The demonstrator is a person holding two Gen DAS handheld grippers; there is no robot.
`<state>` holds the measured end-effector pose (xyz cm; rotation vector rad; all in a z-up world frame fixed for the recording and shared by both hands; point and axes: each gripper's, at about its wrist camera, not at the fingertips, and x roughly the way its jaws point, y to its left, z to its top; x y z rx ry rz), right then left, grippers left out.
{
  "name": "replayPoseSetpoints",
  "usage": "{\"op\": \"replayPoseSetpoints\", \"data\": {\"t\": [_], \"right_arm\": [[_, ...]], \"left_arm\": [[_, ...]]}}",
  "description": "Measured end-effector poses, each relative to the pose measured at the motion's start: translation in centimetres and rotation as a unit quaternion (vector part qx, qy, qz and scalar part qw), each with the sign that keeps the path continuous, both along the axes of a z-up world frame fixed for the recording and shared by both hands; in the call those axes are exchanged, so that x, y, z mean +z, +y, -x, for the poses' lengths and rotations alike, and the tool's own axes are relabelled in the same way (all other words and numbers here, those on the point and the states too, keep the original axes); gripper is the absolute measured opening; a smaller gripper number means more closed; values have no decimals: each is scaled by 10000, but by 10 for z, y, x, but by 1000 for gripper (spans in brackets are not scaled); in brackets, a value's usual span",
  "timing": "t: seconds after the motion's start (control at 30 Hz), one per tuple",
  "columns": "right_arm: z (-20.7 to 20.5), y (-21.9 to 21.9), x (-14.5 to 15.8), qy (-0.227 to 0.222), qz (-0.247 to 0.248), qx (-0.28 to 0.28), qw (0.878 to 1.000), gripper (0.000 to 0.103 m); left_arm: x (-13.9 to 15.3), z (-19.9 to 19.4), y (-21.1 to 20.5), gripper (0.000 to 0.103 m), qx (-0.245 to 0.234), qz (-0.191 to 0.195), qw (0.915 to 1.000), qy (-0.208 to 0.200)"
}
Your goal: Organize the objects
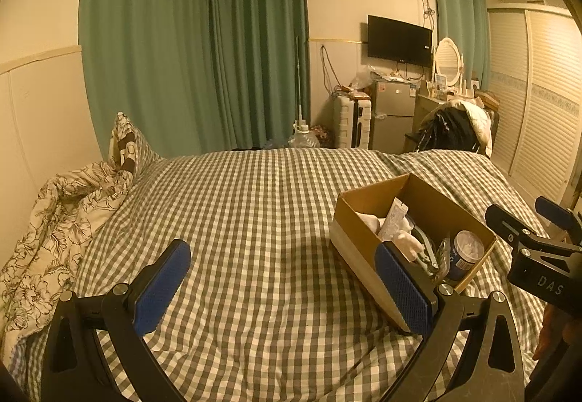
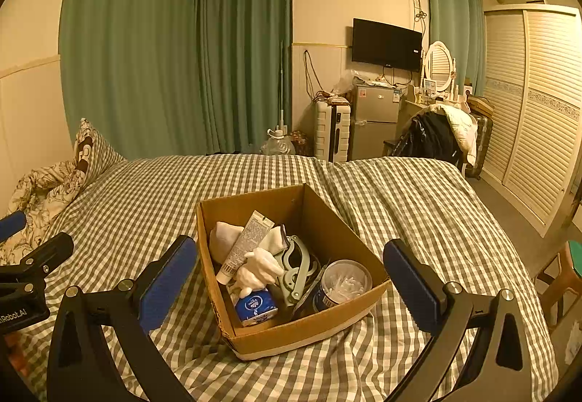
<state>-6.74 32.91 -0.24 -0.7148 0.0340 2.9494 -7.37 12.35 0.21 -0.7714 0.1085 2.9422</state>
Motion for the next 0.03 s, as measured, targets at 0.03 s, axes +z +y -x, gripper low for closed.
{"op": "replayPoseSetpoints", "data": {"t": [0.03], "right_arm": [[0, 0, 0, 1, 2, -2, 10000, 103]], "left_arm": [[0, 0, 0, 103, -7, 1, 10000, -6]]}}
